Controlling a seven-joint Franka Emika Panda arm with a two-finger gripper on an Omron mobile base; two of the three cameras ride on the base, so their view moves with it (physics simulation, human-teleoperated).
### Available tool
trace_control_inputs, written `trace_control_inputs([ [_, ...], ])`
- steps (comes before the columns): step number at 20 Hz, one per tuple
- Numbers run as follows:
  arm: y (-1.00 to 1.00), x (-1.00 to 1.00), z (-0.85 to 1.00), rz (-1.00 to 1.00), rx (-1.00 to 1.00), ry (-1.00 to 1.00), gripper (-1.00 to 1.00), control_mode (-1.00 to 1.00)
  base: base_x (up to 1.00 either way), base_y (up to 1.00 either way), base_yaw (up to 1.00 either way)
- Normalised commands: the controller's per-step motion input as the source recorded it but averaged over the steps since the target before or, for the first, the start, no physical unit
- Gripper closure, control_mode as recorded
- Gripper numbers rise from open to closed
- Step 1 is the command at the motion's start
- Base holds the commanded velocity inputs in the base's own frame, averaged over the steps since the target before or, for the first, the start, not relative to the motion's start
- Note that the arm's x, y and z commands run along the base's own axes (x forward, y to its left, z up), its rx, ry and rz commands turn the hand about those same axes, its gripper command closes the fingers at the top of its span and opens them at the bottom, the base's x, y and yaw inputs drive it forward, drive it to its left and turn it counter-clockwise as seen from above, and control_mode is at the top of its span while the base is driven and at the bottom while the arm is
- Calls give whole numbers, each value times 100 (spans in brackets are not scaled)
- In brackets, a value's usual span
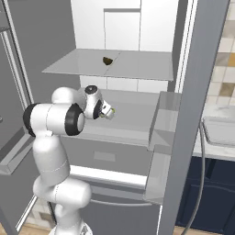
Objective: Pick the kiwi and mango from the fridge and place them inside the tupperware on the counter.
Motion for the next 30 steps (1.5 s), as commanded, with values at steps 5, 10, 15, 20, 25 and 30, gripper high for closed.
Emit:
trace_control_inputs([
  [5, -10, 22, -12, 0, 5, 0, -100, -100, 0, 0, 0],
  [10, -11, 24, -16, 0, 0, 0, -100, -100, 0, 0, 0],
  [15, -4, 32, -7, 0, 0, 0, -100, -100, 0, 0, 0],
  [20, 0, 28, -2, 0, 1, 0, -100, -100, 0, 0, 0],
  [25, 0, 6, -18, 0, 0, 0, -100, -100, 0, 0, 0],
  [30, 0, 0, -21, 0, 0, 0, -100, -100, 0, 0, 0],
])
